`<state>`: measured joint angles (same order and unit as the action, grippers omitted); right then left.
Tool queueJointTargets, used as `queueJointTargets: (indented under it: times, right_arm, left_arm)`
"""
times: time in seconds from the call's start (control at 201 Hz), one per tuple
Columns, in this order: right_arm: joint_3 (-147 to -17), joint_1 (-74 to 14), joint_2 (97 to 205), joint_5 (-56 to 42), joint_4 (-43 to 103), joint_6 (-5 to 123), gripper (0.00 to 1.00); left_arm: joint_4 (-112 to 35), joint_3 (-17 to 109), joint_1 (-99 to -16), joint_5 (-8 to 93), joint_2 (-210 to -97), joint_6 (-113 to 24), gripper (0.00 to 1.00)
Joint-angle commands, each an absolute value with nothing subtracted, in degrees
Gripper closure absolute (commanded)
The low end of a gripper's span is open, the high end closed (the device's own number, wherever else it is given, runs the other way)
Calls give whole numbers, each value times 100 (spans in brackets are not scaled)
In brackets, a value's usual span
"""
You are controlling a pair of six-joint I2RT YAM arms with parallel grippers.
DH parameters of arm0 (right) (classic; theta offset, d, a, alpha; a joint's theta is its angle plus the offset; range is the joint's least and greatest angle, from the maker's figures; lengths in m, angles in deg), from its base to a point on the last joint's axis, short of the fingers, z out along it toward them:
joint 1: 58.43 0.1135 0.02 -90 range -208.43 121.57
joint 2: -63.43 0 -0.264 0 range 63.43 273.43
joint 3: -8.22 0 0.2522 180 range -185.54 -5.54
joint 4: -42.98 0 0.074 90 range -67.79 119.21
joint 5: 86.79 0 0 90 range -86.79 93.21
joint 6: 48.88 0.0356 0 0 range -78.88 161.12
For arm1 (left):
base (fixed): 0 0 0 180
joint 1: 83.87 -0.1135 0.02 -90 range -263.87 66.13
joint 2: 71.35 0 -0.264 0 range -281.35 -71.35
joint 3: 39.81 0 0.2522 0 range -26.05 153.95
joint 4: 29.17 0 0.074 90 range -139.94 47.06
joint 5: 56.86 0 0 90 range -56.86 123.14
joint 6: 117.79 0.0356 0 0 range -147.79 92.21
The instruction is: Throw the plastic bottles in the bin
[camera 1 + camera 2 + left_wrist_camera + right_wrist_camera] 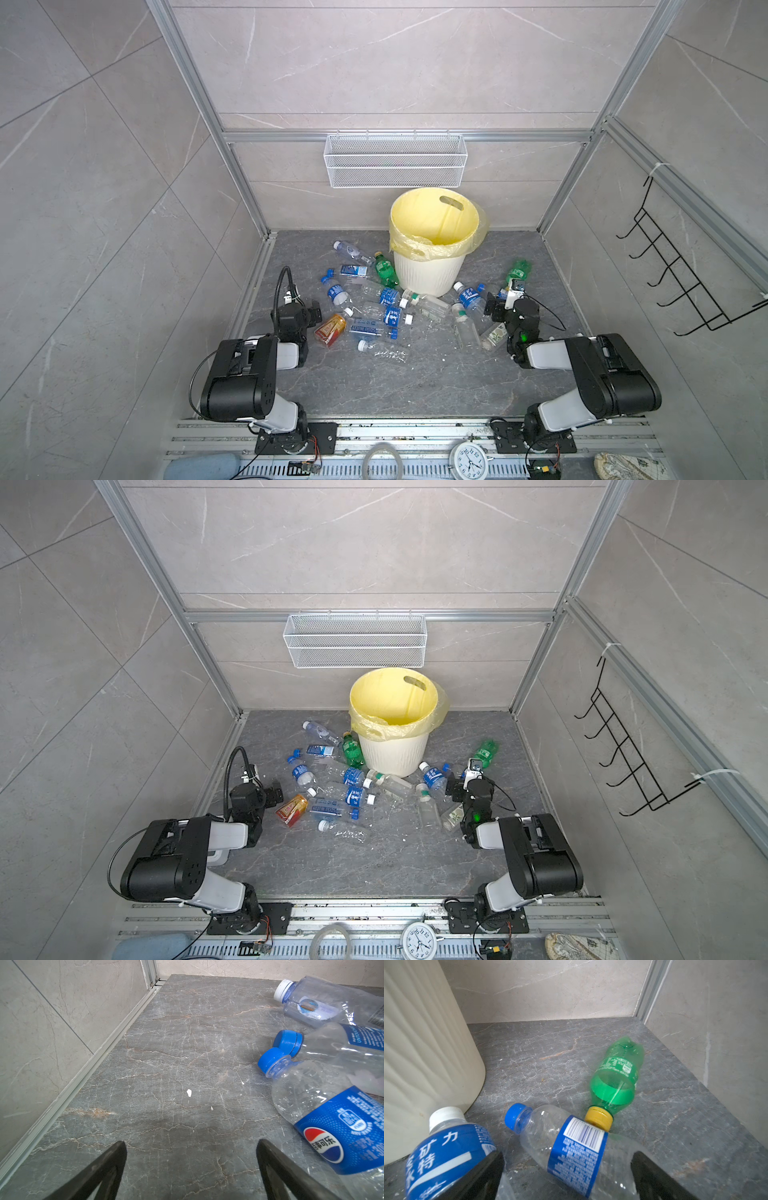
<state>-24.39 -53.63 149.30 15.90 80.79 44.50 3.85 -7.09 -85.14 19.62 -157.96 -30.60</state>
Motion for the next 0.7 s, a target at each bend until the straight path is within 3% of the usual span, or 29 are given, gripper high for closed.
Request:
queueJointTargets:
  times: [0.0, 0.09, 0.194, 0.348, 0.428, 0.538, 0.692]
  right_arm:
    - [-2460, -5388, 14350, 2100, 7724, 4636, 1]
    - [-2444, -5377, 14115, 2320, 7578, 4692, 0]
    - [-2491, -5351, 13855, 2672, 7216, 4830, 1]
    - [-2785, -5343, 13293, 2864, 6069, 5259, 1]
    - [-3216, -5343, 13134, 3539, 4950, 6146, 1]
    - [-4463, -5341, 13321, 4132, 2359, 7218, 0]
    - [-4693, -5325, 13267, 3374, 2088, 7046, 0]
  left_arm:
    - [732, -637, -8535, 1871, -15709, -3109, 0]
    - [-189, -351, -8518, 1776, -15257, -3112, 0]
    - [-1863, 333, -8517, 683, -14681, -3510, 0]
    - [-3504, 960, -8514, 378, -14158, -4183, 0]
    - [-4535, 1465, -8509, 536, -14101, -4828, 0]
    - [-5589, 1956, -8487, 860, -14075, -5485, 0]
    - [-6716, 2285, -8480, 1117, -13768, -6354, 0]
